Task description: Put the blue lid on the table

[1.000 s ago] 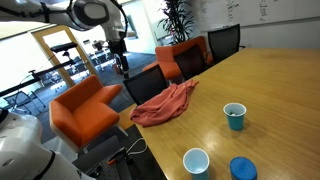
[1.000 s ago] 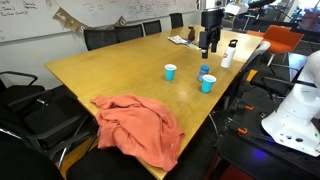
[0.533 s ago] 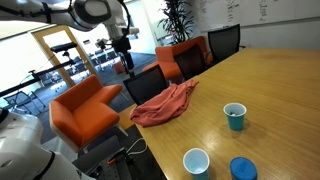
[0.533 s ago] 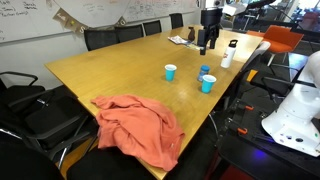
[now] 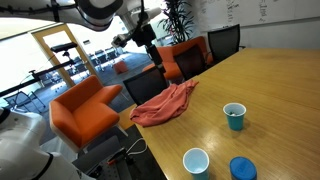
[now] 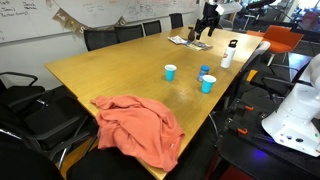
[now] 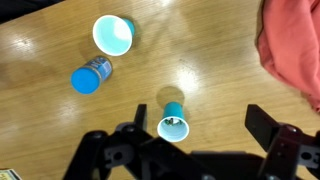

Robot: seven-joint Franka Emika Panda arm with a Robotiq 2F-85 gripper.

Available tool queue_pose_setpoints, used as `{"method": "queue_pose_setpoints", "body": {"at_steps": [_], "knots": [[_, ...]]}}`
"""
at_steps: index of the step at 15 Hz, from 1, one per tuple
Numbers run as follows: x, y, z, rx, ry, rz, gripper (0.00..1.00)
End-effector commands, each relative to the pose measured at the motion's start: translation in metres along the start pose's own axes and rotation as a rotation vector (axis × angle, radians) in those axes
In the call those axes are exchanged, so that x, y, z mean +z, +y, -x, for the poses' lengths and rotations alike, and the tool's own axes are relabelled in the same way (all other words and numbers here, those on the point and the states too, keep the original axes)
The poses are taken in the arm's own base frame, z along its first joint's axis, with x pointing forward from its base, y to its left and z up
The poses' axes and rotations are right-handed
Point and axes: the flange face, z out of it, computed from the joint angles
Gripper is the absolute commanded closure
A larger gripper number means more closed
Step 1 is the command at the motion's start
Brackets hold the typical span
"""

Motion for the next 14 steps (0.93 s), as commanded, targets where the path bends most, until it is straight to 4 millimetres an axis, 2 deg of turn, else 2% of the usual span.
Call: {"method": "queue_pose_setpoints", "body": {"at_steps": [1, 4, 6, 10, 11, 12, 14], "knots": [[0.025, 0.048, -0.016, 0.133, 0.042, 0.027, 0.00], [0.057, 0.094, -0.020, 0.235, 0.053, 0.063, 0.00], [0.086, 0.126, -0.023, 0.331, 0.064, 0.074, 0.00], [0.135, 0.178, -0.027, 0.495, 0.068, 0.114, 0.00], [0.147, 0.188, -0.030, 0.532, 0.064, 0.128, 0.00], [0.130, 0.177, -0.025, 0.473, 0.053, 0.106, 0.00], [0.142, 0.182, -0.024, 0.480, 0.037, 0.114, 0.00]]}}
